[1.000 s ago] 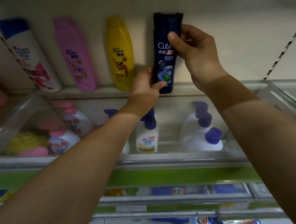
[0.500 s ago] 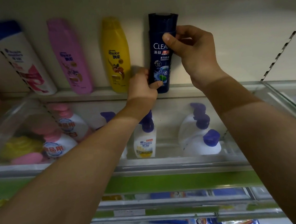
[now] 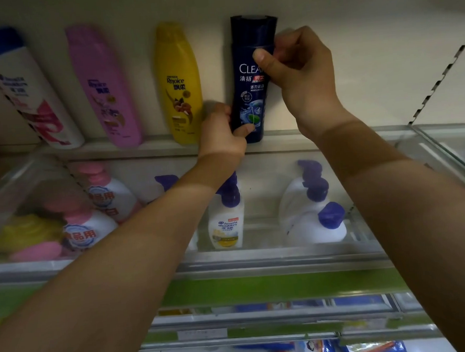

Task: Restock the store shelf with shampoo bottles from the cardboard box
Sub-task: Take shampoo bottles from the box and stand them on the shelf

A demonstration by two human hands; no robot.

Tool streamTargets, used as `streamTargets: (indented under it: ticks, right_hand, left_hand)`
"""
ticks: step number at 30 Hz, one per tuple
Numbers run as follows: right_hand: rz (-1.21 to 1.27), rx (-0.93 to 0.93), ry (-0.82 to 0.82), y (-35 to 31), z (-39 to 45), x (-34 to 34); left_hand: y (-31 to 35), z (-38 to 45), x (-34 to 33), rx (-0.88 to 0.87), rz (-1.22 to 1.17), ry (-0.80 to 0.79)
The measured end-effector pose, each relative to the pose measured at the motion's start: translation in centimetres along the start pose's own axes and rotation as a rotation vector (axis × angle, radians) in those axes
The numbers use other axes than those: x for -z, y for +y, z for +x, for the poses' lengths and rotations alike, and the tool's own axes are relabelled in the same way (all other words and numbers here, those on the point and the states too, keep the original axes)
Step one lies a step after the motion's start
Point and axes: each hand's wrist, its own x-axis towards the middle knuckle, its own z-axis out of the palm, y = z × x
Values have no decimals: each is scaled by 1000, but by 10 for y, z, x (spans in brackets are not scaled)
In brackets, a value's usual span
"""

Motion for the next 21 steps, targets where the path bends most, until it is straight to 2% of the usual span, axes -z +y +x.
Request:
streamTargets:
  ticks: [11,16,21]
  right_hand:
    - [-5,-166,19,-8,-10,-2]
    - [-74,-257,52,-9,-34,3]
    - [-40,-314,39,-23,-67,4]
  left_hand:
    - [9,-13,13,109,-49,-17]
    - [12,-37,28,150,-107,-29]
    - [28,-67,48,147,-116,-43]
